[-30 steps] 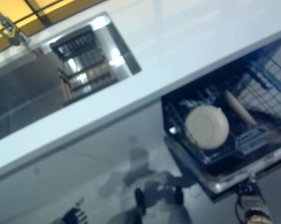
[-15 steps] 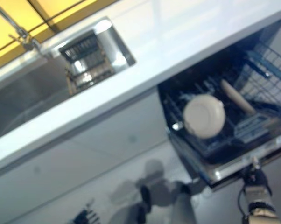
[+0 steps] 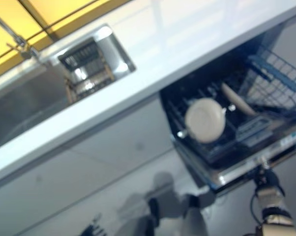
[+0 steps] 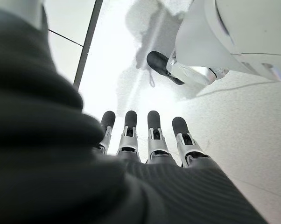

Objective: Take plates into dishwasher

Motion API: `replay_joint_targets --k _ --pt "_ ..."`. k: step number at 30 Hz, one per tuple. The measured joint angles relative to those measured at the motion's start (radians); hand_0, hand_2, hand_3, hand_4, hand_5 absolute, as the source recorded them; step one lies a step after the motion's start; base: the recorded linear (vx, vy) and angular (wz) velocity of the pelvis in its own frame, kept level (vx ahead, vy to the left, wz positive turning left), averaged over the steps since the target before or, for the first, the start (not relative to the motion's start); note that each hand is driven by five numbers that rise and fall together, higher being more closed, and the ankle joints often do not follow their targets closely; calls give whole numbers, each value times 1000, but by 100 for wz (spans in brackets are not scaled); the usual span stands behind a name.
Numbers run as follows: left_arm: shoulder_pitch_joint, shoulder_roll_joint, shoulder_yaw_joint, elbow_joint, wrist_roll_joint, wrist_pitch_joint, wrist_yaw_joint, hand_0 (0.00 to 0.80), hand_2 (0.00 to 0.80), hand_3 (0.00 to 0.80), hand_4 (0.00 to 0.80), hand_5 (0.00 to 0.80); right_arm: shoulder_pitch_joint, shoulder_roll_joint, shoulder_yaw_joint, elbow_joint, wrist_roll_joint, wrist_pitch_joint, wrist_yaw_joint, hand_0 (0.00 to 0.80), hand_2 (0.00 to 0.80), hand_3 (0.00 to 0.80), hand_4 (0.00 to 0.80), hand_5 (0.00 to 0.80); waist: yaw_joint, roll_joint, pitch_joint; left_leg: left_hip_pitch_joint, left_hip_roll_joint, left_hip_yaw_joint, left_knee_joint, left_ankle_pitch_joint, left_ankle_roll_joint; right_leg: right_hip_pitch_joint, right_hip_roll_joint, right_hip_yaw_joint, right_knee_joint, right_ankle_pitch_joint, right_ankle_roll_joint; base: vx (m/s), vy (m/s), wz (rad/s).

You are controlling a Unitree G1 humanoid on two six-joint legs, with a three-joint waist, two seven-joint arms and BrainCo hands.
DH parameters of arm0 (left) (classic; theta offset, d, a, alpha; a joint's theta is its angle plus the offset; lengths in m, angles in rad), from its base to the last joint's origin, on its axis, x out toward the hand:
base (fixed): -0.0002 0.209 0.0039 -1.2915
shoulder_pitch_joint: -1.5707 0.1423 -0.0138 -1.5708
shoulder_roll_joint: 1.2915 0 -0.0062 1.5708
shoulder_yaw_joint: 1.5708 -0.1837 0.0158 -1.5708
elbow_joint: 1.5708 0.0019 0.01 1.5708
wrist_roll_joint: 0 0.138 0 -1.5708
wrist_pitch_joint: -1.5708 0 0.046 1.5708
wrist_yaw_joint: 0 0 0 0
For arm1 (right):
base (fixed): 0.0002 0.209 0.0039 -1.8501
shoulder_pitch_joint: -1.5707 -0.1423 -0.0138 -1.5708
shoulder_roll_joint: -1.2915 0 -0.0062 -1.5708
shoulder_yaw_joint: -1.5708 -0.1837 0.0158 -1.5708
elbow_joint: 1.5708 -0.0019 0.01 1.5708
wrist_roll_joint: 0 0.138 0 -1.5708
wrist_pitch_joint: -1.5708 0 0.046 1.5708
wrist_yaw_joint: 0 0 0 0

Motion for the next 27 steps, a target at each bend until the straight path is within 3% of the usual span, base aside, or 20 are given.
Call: replay_joint_targets --k 4,27 --pt "3 0 0 -3 1 -5 0 0 0 0 0 0 3 -6 -1 0 -8 4 0 0 0 0 0 0 -1 -5 -2 25 2 0 -28 15 -18 32 8 0 -45 19 7 30 -9 -2" --pt "11 2 0 -6 39 3 2 0 0 0 0 0 -10 -14 2 -41 61 -7 58 0 0 0 0 0 14 -25 -11 39 0 -20 -28 16 -11 71 7 -22 -68 25 7 12 7 3"
